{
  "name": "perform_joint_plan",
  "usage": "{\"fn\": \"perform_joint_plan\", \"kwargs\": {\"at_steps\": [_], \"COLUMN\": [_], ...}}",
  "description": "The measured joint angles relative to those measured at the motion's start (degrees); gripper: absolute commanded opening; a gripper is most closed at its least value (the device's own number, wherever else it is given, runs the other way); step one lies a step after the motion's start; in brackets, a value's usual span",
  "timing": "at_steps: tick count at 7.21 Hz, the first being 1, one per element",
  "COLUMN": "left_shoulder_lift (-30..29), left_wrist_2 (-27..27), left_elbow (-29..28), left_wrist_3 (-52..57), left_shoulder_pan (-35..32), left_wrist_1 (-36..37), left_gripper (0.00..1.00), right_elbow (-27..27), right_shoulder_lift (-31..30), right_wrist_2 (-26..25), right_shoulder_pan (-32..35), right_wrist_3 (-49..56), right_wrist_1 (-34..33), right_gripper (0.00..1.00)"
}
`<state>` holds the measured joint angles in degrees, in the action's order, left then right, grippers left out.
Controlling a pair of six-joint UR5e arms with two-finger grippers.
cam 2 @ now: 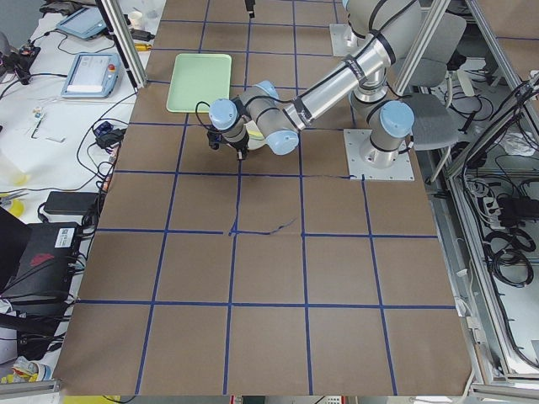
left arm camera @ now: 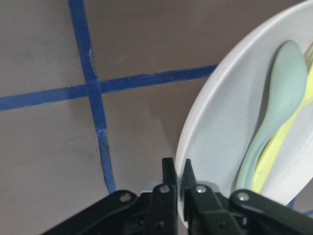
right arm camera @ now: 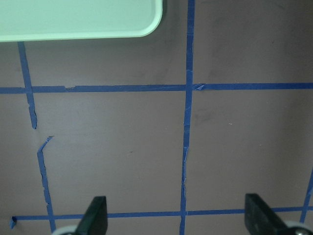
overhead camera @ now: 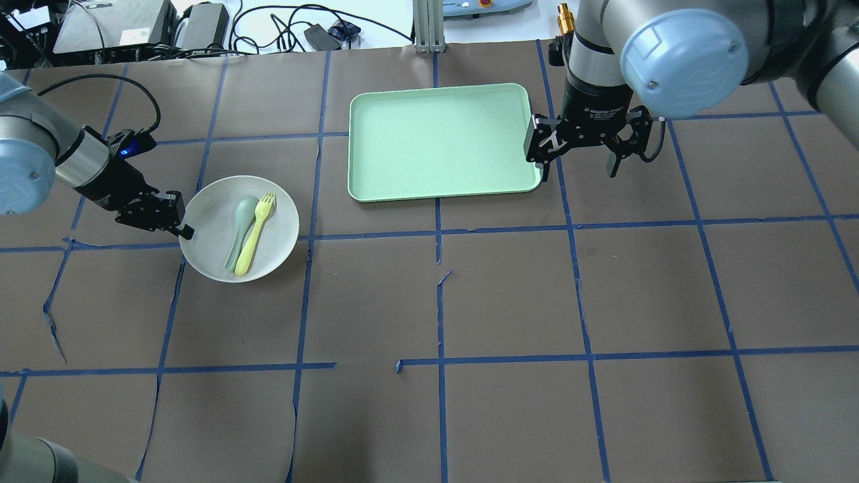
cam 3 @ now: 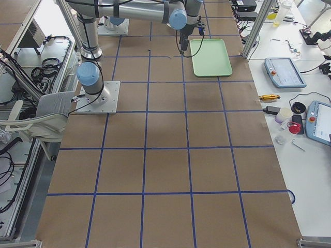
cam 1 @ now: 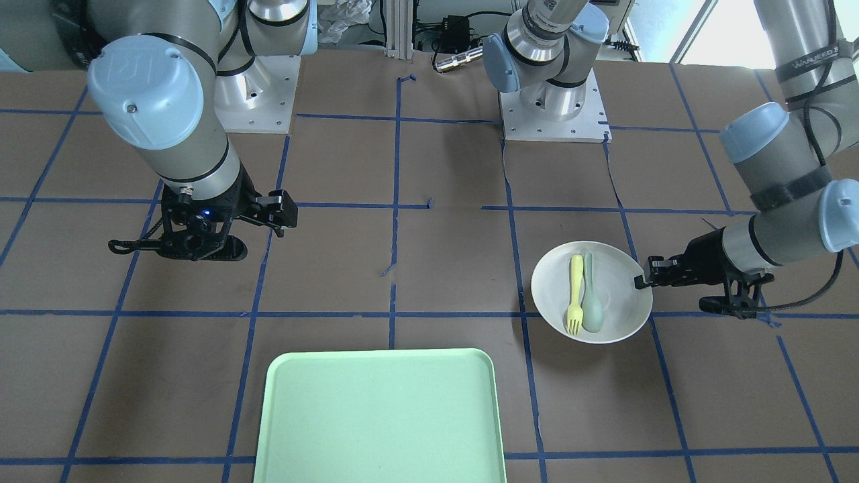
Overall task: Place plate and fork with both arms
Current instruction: 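Carry the plate with the left gripper onto the mint-green tray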
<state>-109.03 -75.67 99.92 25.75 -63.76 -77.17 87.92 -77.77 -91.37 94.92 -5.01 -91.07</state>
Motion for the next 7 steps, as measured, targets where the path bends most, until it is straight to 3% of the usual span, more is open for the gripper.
{"fn": "perform_joint_plan", "kwargs": {"at_steps": [4,7], "left_shoulder_lift": [-7.7,-18.5], "left_wrist_2": [10.5,16.2], "left_elbow": [-14.8,-21.9], "left_wrist_3": [-27.7,-40.0], "left_shoulder_pan": [-14.8,-23.3], "left_wrist_1": [0.3,11.0], "left_gripper": [0.00,0.00], "right_elbow": [1.6,2.1], "right_shoulder_lift": [0.0,-0.1], "right_wrist_2": [0.1,0.1], "right_shoulder_pan": [0.0,0.0], "right_wrist_3": [0.0,-0.1], "right_wrist_1": [-0.2,-0.9], "right_gripper": [1.00,1.00]}}
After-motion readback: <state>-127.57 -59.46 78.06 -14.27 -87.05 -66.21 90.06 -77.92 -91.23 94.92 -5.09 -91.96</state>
